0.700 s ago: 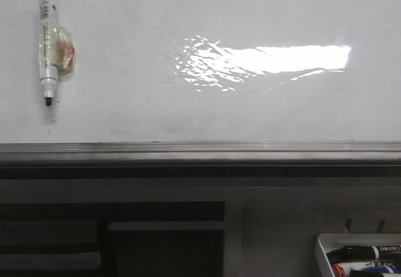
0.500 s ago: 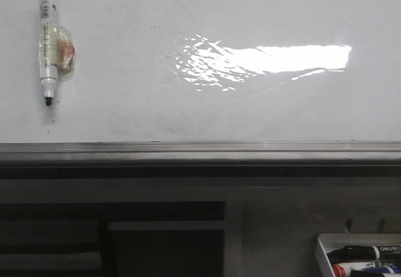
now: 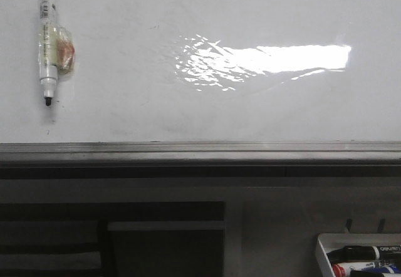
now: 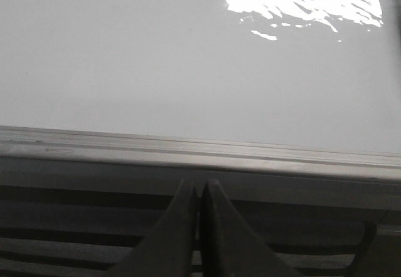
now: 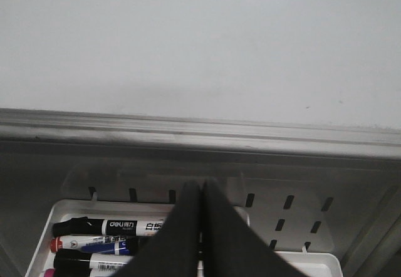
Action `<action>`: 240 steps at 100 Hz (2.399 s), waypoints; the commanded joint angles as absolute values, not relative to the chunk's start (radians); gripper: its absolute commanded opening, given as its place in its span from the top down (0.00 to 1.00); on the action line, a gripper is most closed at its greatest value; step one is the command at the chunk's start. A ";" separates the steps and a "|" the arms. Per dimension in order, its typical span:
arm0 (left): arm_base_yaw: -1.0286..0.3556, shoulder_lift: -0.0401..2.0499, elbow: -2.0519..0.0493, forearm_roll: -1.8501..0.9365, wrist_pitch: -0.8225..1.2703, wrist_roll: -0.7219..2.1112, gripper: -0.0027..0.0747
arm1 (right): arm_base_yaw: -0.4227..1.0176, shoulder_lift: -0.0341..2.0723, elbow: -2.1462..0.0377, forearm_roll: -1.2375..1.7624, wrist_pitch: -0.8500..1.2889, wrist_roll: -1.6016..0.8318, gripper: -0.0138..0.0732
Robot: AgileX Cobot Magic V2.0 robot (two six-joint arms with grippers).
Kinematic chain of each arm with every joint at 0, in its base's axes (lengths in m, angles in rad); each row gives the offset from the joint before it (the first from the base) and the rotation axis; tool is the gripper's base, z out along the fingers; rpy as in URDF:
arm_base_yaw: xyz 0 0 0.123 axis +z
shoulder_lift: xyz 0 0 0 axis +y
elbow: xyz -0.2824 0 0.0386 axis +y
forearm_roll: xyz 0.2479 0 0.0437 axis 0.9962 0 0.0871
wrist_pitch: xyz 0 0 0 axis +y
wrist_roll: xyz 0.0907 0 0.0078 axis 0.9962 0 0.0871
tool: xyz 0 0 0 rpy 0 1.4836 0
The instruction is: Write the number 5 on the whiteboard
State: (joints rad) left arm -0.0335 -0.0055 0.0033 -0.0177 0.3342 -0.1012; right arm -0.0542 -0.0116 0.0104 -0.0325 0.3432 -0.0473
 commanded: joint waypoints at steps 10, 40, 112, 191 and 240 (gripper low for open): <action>-0.035 -0.034 0.021 -0.018 0.277 -0.110 0.99 | -0.053 -0.029 0.038 -0.044 0.327 -0.052 0.91; -0.035 -0.034 0.021 -0.018 0.277 -0.110 0.99 | -0.053 -0.029 0.038 -0.044 0.327 -0.052 0.91; -0.035 -0.034 0.021 -0.020 0.145 -0.110 0.99 | -0.053 -0.029 0.038 -0.042 0.146 -0.052 0.91; -0.035 -0.014 -0.106 0.009 0.062 -0.110 0.99 | -0.053 0.016 -0.084 0.161 0.137 -0.057 0.91; -0.035 0.222 -0.267 -0.006 0.142 -0.110 0.75 | -0.042 0.200 -0.273 0.057 0.383 -0.060 0.91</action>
State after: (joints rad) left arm -0.0335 0.1794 -0.2291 0.0128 0.2165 -0.1012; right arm -0.0498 0.1781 -0.2385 0.0674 0.4605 -0.0496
